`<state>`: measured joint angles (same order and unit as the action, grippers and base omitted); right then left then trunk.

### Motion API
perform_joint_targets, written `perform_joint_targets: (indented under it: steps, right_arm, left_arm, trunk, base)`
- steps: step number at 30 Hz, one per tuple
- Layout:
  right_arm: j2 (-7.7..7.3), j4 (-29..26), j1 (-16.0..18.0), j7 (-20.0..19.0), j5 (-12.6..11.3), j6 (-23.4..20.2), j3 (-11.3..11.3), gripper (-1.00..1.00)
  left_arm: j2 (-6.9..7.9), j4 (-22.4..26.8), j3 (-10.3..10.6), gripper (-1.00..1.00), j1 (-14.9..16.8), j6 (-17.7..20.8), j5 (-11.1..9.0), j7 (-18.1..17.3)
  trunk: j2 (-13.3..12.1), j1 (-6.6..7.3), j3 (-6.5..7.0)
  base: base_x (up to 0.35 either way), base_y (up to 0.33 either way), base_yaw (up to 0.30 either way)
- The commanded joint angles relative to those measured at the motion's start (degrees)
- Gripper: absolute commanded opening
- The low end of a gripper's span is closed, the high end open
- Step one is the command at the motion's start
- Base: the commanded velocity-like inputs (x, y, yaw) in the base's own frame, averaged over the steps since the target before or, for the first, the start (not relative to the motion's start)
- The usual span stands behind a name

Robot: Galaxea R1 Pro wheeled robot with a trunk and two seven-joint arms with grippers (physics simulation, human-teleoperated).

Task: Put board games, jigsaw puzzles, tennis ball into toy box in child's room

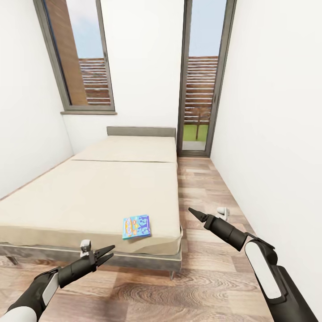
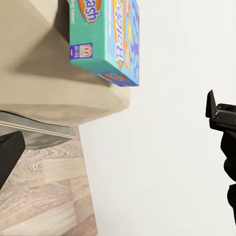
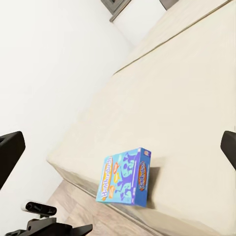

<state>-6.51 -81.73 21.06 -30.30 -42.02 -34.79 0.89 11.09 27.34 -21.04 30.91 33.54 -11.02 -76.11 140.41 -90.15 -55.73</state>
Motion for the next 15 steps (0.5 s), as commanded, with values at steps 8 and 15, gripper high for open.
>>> perform_joint_targets:
  steps: [8, 15]
  right_arm:
    - [0.01, 0.00, 0.03, -0.03, -0.34, -0.45, 0.08, 1.00]
    - [0.01, 0.00, 0.03, -0.03, -0.34, -0.45, 0.08, 1.00]
  left_arm:
    - [0.07, 0.07, -0.06, 1.00, 0.04, 0.65, -0.03, -0.29]
    - [0.07, 0.08, -0.10, 1.00, 0.03, 0.62, 0.00, -0.34]
  trunk:
    - [0.02, 0.01, -0.05]
    - [0.02, 0.01, -0.05]
  base:
    - [0.000, -0.153, 0.000]
    - [0.005, -0.069, 0.000]
